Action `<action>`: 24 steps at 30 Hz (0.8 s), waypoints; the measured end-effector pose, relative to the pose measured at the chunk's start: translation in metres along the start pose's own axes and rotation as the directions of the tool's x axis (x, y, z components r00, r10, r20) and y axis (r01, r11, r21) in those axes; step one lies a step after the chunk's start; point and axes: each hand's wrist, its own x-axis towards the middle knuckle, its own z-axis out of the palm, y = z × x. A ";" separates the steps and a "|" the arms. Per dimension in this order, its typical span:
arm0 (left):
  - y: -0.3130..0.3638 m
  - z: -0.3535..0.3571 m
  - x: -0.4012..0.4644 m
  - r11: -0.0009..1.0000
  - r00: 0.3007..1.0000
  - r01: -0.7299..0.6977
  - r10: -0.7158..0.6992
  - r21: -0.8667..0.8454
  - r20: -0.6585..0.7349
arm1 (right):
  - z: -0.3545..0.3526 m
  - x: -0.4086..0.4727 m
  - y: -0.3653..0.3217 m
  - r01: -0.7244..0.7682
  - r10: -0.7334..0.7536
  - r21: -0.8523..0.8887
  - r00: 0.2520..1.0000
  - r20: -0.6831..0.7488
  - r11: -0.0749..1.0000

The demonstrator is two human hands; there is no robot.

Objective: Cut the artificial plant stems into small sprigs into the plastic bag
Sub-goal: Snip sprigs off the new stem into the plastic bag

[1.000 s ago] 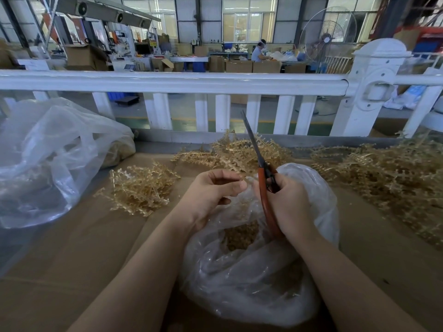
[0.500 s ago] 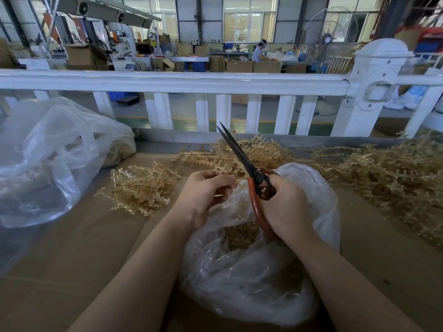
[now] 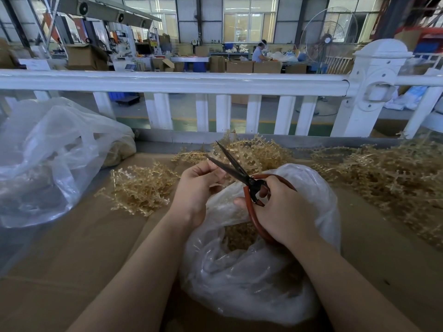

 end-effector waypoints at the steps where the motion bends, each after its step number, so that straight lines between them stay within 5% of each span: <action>1: 0.000 0.000 0.000 1.000 1.000 0.002 -0.002 -0.004 0.011 | -0.001 0.000 0.000 0.001 -0.001 -0.004 1.000 0.004 1.000; 24: -0.002 -0.004 0.001 0.996 0.993 0.029 -0.019 -0.090 0.115 | -0.005 -0.003 -0.003 0.014 -0.015 -0.059 1.000 -0.007 0.998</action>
